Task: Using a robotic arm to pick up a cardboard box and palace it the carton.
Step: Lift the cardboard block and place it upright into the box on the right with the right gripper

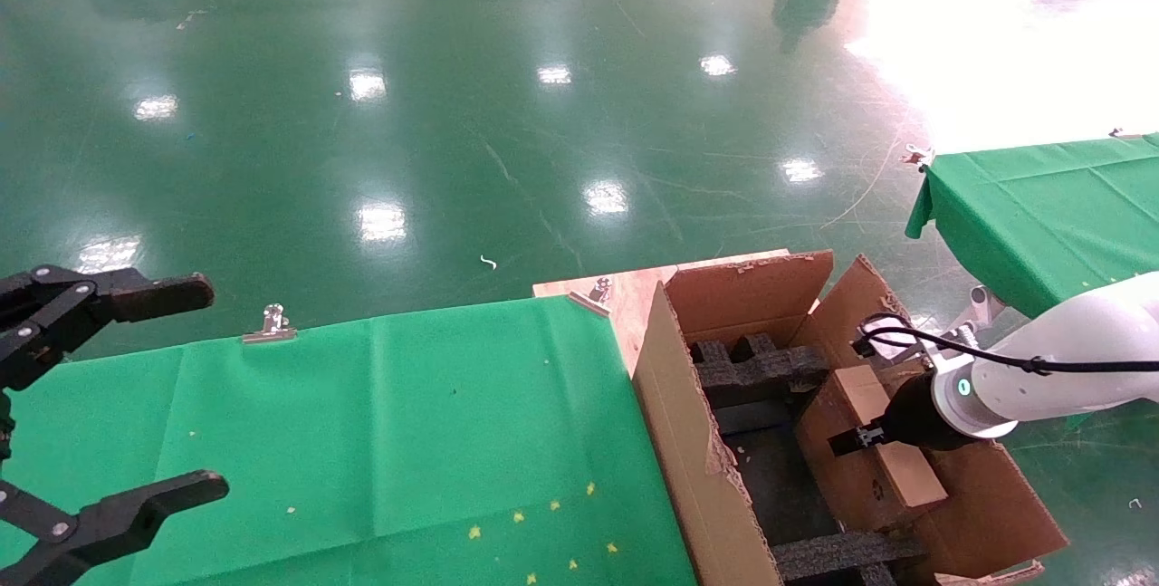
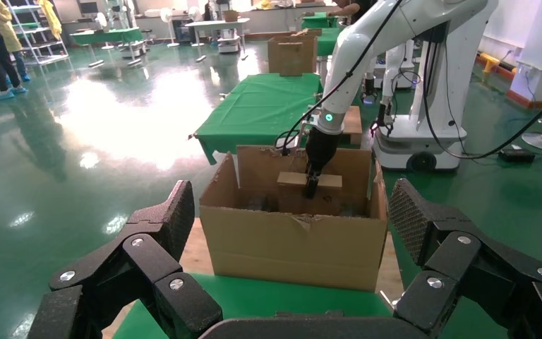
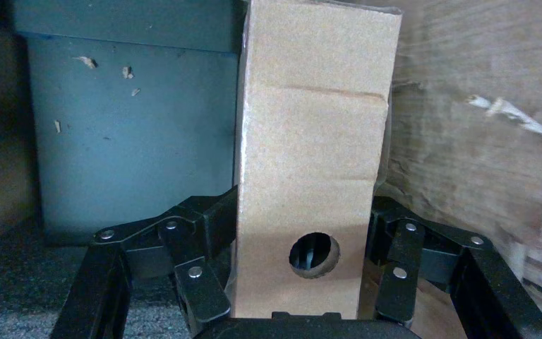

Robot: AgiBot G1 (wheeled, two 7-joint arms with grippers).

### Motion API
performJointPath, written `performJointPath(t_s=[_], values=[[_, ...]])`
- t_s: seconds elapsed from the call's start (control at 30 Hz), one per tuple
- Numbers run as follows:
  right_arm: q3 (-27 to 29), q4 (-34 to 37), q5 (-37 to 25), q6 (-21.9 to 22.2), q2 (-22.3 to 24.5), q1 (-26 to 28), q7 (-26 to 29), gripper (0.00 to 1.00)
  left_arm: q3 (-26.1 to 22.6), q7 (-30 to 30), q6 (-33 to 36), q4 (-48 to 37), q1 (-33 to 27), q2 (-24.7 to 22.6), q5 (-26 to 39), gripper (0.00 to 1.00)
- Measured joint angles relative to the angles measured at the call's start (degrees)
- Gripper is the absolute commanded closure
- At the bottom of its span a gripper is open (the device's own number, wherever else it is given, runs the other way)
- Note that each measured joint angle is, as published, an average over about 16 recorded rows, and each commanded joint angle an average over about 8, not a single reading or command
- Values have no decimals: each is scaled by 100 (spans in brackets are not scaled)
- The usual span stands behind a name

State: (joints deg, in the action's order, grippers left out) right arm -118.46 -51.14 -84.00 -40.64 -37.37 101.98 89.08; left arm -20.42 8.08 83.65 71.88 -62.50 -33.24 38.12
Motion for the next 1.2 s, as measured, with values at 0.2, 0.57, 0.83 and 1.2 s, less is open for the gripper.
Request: performJointPath(t_s=[0.2, 0.57, 0.83, 1.2], values=[[28, 129, 91, -6, -67, -68, -105, 1, 0, 0, 0, -1, 1, 0, 0, 0], [33, 133, 100, -15, -66, -67, -116, 0, 0, 0, -1, -1, 1, 0, -1, 0], [32, 93, 60, -13, -23, -8, -103, 0, 0, 0, -1, -1, 1, 0, -1, 0], [53, -76, -63, -3, 114, 254, -11, 0, -1, -1, -1, -2, 1, 0, -2, 0]])
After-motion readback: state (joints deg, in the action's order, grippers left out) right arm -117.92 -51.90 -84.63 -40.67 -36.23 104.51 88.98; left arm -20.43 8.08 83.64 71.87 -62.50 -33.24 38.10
